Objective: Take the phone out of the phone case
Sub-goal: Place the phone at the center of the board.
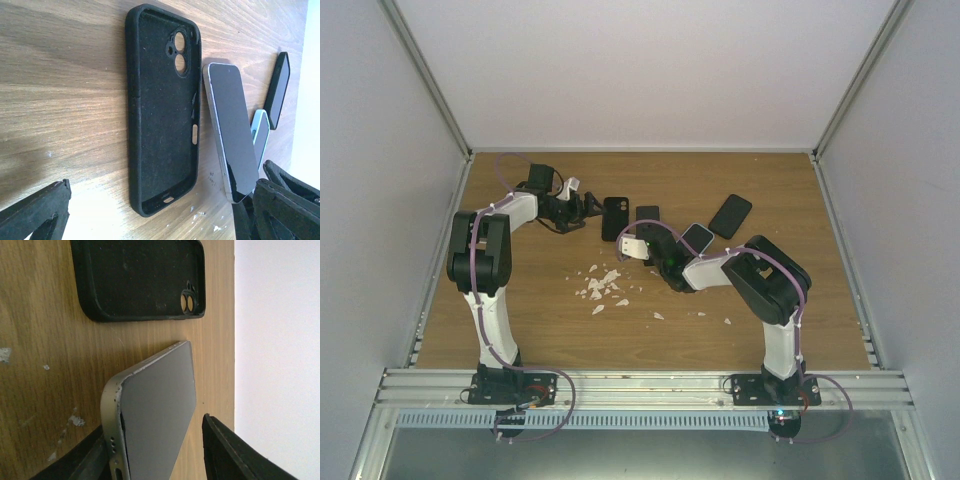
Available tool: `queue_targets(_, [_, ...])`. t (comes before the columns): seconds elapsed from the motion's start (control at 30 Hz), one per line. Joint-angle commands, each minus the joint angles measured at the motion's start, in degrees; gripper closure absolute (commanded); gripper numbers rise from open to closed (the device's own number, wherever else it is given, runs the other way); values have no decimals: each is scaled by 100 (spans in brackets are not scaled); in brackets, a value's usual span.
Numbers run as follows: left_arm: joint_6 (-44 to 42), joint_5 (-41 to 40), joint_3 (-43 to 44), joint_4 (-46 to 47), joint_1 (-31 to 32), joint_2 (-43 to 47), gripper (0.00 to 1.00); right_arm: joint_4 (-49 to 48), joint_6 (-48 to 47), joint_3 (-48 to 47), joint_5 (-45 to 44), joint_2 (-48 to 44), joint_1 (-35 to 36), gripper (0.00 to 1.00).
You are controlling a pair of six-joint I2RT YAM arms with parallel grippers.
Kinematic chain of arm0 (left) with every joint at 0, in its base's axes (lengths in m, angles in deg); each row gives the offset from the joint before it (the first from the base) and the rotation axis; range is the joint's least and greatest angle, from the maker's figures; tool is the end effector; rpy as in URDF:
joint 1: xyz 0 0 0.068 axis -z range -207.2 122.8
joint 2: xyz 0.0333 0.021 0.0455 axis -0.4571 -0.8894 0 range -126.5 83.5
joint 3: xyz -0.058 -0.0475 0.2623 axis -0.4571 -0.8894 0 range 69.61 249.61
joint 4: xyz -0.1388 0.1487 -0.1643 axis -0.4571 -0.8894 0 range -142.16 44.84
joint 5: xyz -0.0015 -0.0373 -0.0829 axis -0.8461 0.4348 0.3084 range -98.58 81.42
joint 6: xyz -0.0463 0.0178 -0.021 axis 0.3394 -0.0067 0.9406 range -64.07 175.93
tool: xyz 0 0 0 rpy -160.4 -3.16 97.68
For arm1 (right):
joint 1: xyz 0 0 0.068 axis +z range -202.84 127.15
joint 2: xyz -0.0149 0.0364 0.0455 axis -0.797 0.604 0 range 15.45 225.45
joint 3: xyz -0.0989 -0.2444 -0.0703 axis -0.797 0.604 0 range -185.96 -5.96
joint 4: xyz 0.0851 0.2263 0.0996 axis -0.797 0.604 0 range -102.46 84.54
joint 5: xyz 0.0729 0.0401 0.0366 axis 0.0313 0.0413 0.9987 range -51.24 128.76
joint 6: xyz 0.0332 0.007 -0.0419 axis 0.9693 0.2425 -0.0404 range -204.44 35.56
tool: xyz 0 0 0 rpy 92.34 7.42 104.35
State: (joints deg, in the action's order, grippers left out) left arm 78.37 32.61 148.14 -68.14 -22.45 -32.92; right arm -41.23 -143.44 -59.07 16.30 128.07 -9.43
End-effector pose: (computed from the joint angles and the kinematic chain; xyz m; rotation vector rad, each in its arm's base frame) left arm 0.4134 -0.0578 0.1587 -0.1493 2.6129 -1.1104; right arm 0.2922 0.2579 0.1219 -1.4889 1.5011 -0.5755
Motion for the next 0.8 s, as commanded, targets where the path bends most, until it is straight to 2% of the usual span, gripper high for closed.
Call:
queue_targets(0.0, [-82, 7, 8, 181, -49, 237, 1, -283, 193, 57, -9, 68, 79, 52])
queue_targets(0.43, [-36, 38, -12, 242, -70, 256, 1, 562, 358, -89, 571, -39, 128, 31])
queue_targets(0.77, [-18, 71, 20, 231, -72, 226, 1, 1170, 313, -646, 998, 156, -172, 22])
